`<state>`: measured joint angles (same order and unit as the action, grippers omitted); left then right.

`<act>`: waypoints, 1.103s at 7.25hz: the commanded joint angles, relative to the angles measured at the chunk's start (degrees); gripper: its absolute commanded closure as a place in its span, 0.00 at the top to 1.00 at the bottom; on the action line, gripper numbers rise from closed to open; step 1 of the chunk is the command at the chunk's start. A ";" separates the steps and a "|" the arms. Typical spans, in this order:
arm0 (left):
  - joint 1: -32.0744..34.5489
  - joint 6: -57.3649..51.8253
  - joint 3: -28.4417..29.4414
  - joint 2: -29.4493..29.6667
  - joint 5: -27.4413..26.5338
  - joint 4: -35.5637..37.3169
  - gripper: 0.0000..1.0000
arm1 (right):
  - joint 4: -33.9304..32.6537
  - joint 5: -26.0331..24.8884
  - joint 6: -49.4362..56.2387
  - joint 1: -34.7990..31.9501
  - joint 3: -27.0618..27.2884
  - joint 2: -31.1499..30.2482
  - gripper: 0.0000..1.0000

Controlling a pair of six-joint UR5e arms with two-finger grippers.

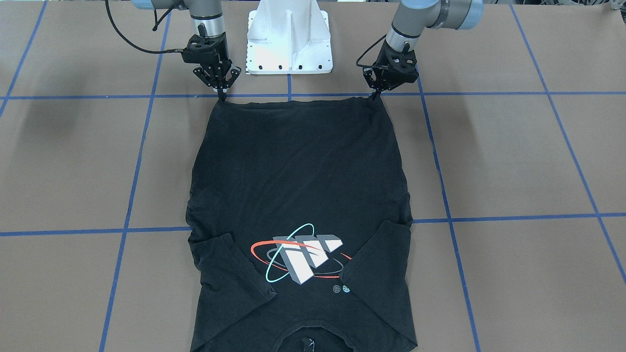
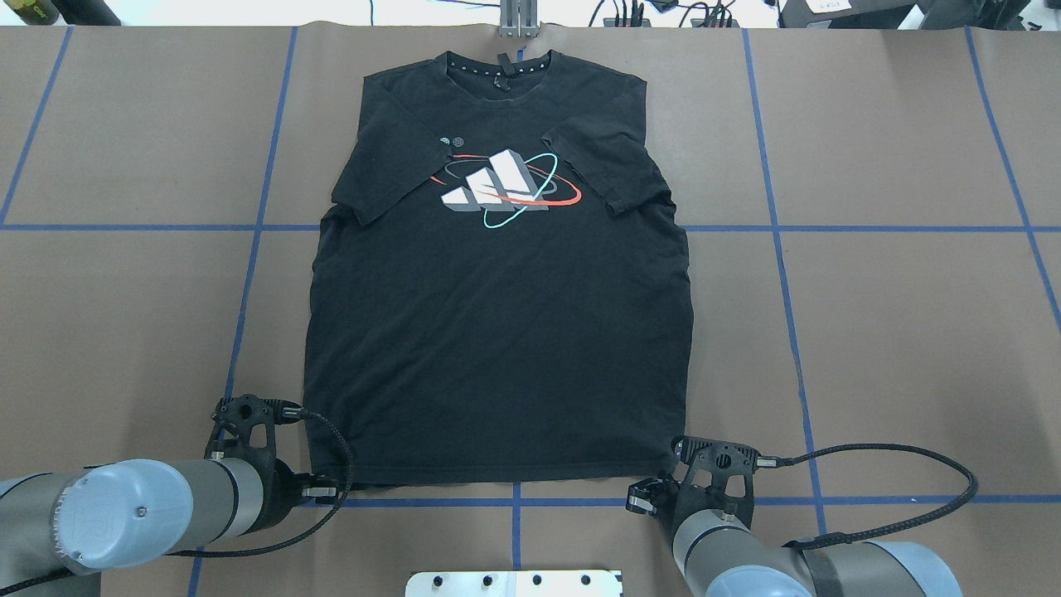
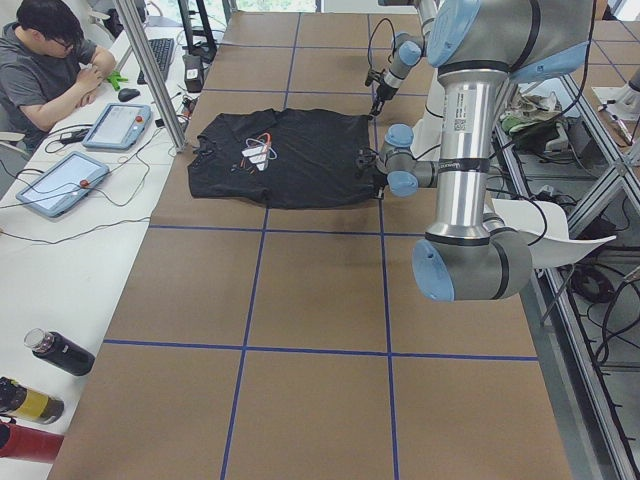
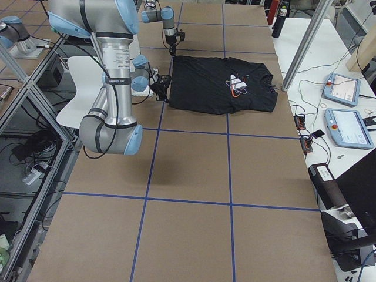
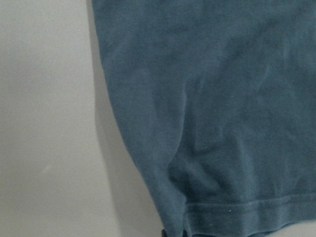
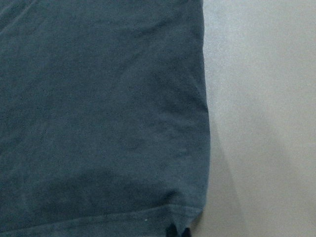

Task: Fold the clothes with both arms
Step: 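Grasp the hem corners with the left and right grippers, then lift the hem with both grippers and fold it toward the shirt's neck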

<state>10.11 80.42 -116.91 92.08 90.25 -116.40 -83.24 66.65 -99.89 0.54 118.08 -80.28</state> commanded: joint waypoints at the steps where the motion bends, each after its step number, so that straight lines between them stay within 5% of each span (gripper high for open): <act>1: 0.00 -0.09 -0.94 -0.06 0.27 0.03 0.00 | 0.00 0.06 0.57 -1.85 1.61 0.04 0.00; 3: 0.96 -0.96 -7.07 -0.76 2.28 1.95 0.00 | -0.70 3.46 3.63 -7.19 7.92 -0.31 0.00; 6: 6.66 -7.10 -17.79 -0.06 10.62 12.12 0.00 | -9.53 18.55 7.68 -15.82 18.19 0.12 0.00; 8: 6.85 -7.12 -23.51 -1.02 12.23 14.62 0.00 | -15.17 19.22 7.35 -8.32 26.28 -2.06 0.00</act>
<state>16.55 73.60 -136.84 91.75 101.51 -103.19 -94.48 84.83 -92.50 -11.78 139.35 -81.10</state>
